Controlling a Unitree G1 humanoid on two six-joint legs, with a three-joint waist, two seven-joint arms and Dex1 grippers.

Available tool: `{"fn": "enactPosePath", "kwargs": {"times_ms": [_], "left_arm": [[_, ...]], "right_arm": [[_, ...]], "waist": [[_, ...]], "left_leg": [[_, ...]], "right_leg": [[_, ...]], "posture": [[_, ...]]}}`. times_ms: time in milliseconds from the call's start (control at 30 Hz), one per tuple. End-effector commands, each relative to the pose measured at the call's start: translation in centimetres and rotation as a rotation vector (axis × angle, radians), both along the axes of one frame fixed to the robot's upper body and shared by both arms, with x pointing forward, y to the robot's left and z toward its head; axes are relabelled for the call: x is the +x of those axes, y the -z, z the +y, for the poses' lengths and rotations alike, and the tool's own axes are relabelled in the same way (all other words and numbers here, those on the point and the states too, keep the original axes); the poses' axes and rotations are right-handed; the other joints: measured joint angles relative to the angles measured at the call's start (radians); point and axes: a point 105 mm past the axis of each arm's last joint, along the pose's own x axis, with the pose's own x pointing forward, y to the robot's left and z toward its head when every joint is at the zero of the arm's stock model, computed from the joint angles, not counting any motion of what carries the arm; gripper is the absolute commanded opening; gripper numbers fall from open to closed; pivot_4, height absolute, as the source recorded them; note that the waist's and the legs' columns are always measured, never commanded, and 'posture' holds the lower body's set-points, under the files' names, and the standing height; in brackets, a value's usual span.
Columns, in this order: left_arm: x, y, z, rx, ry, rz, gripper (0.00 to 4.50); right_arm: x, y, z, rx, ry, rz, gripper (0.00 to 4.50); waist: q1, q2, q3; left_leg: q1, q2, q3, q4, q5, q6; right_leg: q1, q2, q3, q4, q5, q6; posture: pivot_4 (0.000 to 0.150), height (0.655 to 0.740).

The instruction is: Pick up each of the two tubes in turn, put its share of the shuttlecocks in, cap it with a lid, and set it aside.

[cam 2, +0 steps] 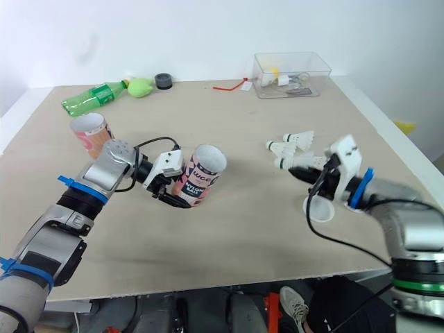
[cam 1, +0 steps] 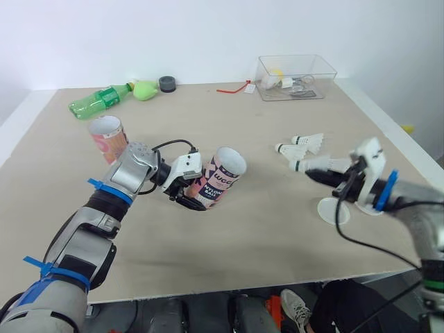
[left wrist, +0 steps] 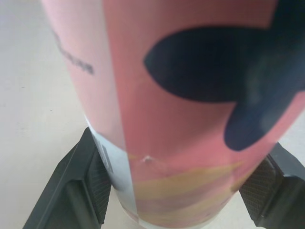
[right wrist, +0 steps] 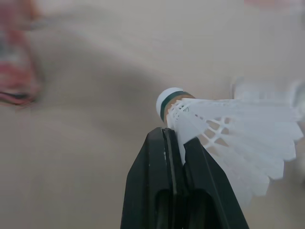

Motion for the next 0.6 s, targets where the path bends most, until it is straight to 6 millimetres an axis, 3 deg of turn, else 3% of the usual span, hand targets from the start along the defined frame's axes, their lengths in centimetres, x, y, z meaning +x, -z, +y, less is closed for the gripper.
{"fn": "enactPosePath", "kwargs": {"times_ms": [33, 100, 200, 433, 600], "left_arm": [[-0.1, -0.4, -0.1, -0.007, 0.014, 0.009, 2.99], [0.0, -0.7, -0.4, -0.023, 0.015, 0.019, 2.99], [0.4, -1.2, -0.9, -0.046, 0.009, 0.010, 2.99], [0.7, -1.4, -1.4, -0.056, 0.009, -0.013, 2.99], [0.7, -1.5, -1.5, -0.054, 0.016, -0.025, 2.99]], "right_arm": [[-1.4, -5.8, 4.1, -0.160, -0.227, -0.279, 0.17], [-1.6, -6.6, 6.6, -0.325, -0.355, -0.411, 0.17], [-2.0, -5.5, 9.0, -0.502, -0.521, -0.495, 0.17], [-1.4, -3.4, 10.3, -0.650, -0.694, -0.537, 0.17], [-0.7, -3.7, 11.0, -0.665, -0.725, -0.569, 0.17]], "waist": [[0.000, -0.001, 0.000], [0.002, -0.001, 0.000], [0.006, -0.001, 0.000], [0.011, -0.002, 0.000], [0.010, -0.002, 0.000]], "left_leg": [[0.001, 0.001, -0.001, 0.000, 0.000, 0.000], [0.002, 0.002, -0.002, 0.000, 0.000, 0.000], [0.002, 0.003, -0.003, -0.001, 0.000, 0.000], [-0.004, 0.000, -0.002, 0.000, -0.001, 0.001], [-0.004, -0.001, -0.001, 0.001, -0.001, 0.001]], "right_leg": [[0.001, 0.001, -0.001, 0.000, 0.000, -0.001], [0.001, 0.004, -0.001, 0.000, 0.000, -0.004], [0.001, 0.005, -0.002, 0.000, -0.002, -0.006], [-0.003, -0.001, -0.002, 0.000, -0.001, -0.003], [-0.002, -0.003, -0.001, -0.001, 0.000, -0.001]], "posture": [[0.150, 0.7400], [0.150, 0.7400], [0.150, 0.7400], [0.150, 0.7400], [0.150, 0.7400]]}}
